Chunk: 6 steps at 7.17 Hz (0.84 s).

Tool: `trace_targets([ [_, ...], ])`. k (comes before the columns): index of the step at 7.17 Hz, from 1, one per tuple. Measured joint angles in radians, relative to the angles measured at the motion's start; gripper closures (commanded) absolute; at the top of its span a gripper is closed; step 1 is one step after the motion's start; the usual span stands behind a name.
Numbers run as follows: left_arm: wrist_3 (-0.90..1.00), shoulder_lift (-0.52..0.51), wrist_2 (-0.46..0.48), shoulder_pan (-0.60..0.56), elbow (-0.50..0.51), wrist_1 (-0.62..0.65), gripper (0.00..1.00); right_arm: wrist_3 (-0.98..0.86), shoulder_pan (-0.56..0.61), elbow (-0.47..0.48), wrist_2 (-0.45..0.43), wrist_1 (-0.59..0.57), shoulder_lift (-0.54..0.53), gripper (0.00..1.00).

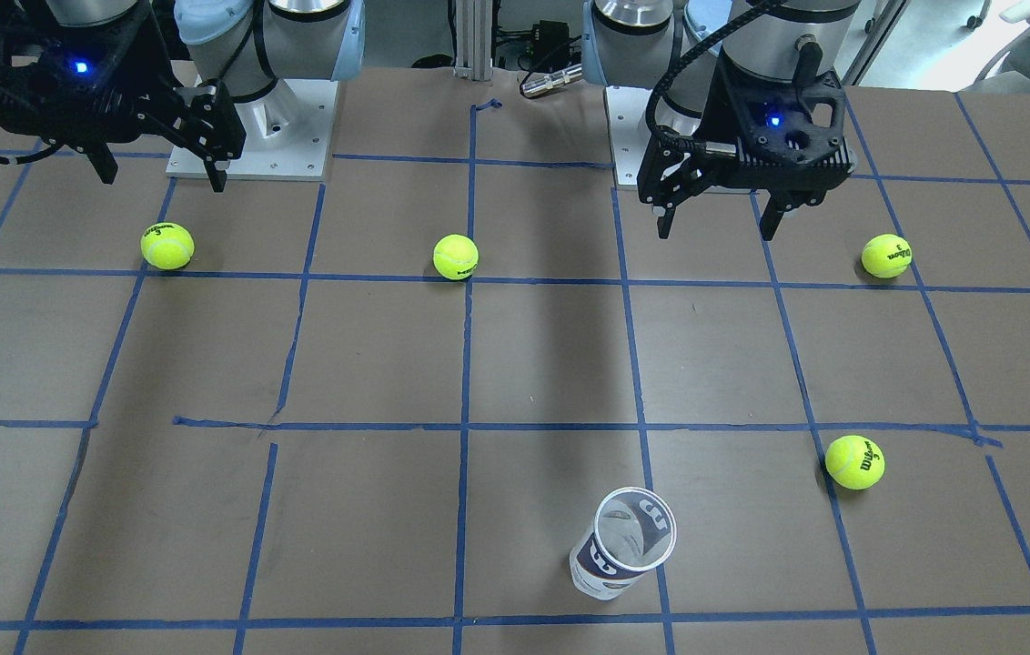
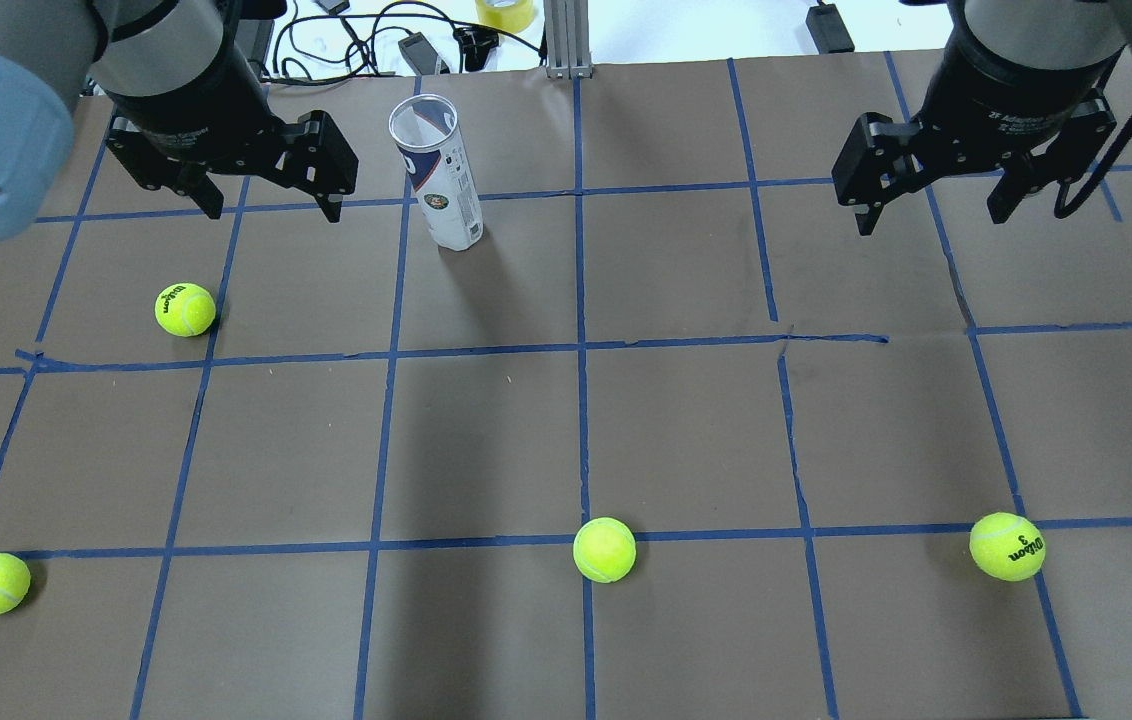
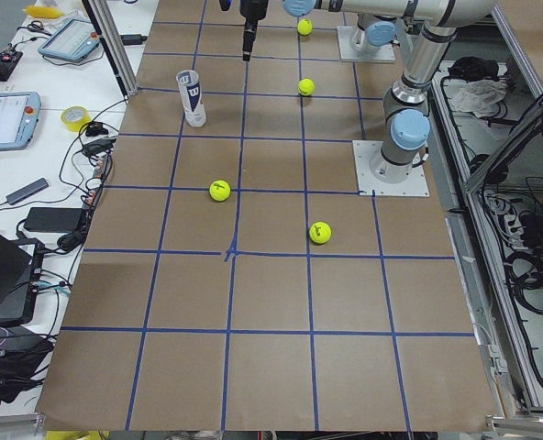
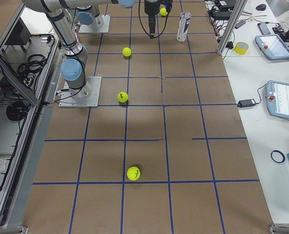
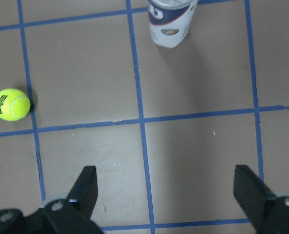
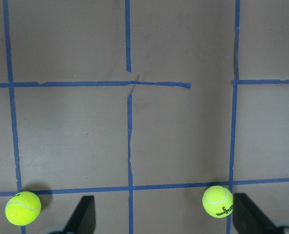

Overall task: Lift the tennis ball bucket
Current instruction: 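Open the left gripper and raise it away from the upright can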

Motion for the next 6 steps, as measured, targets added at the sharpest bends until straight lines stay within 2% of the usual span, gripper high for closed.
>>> trace_targets([
  [6, -0.010, 0.005, 0.000, -0.005, -0.006, 0.002, 0.00, -0.001, -0.001, 0.004, -0.002, -0.002, 0.000, 0.00],
])
